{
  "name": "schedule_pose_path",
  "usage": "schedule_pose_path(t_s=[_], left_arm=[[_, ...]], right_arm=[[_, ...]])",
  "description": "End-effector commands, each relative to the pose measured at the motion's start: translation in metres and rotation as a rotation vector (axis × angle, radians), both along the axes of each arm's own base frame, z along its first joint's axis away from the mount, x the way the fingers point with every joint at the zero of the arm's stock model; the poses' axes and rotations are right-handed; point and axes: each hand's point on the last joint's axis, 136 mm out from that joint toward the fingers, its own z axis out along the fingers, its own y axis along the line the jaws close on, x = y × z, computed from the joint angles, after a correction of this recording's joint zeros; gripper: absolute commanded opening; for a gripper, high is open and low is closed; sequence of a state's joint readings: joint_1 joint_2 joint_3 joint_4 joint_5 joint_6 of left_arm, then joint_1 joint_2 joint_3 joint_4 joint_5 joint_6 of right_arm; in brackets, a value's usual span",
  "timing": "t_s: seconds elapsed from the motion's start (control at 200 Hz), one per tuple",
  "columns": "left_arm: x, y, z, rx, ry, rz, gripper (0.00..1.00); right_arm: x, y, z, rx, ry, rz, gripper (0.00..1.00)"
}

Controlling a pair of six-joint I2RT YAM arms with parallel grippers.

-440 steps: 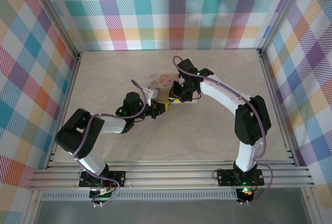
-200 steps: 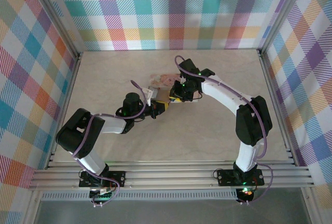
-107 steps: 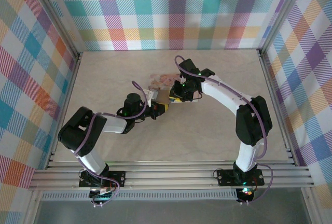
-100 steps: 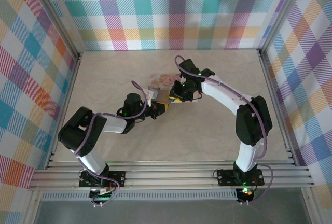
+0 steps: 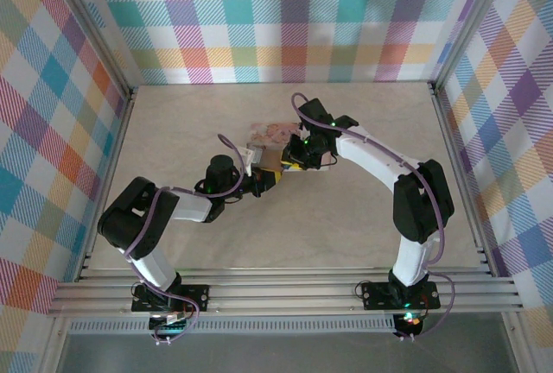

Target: Unlock a padlock with a key

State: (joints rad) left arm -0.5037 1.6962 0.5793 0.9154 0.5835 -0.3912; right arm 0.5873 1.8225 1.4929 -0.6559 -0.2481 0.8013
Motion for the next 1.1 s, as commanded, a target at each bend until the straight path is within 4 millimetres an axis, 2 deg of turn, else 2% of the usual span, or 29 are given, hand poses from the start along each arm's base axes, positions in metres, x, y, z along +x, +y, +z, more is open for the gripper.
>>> schedule_pose_path(t_s=[0.0,0.45,1.095], left_arm=[[0.004,-0.009,0.02,-0.056,-0.063,-0.011,0.0],[0.007,-0.006,0.023,-0.076,-0.067,0.014,0.0],[0.011,-0.006,0.015,-0.104,-0.042,0.017,0.0]], right_arm=[[0.001,0.004,0.026,0.071,-0.053,0.01,0.0],[-0.003,0.007,0.027,0.094,-0.05,0.031,0.0],[-0.012,0.016,0.034,0.207,-0.022,0.063,0.0]])
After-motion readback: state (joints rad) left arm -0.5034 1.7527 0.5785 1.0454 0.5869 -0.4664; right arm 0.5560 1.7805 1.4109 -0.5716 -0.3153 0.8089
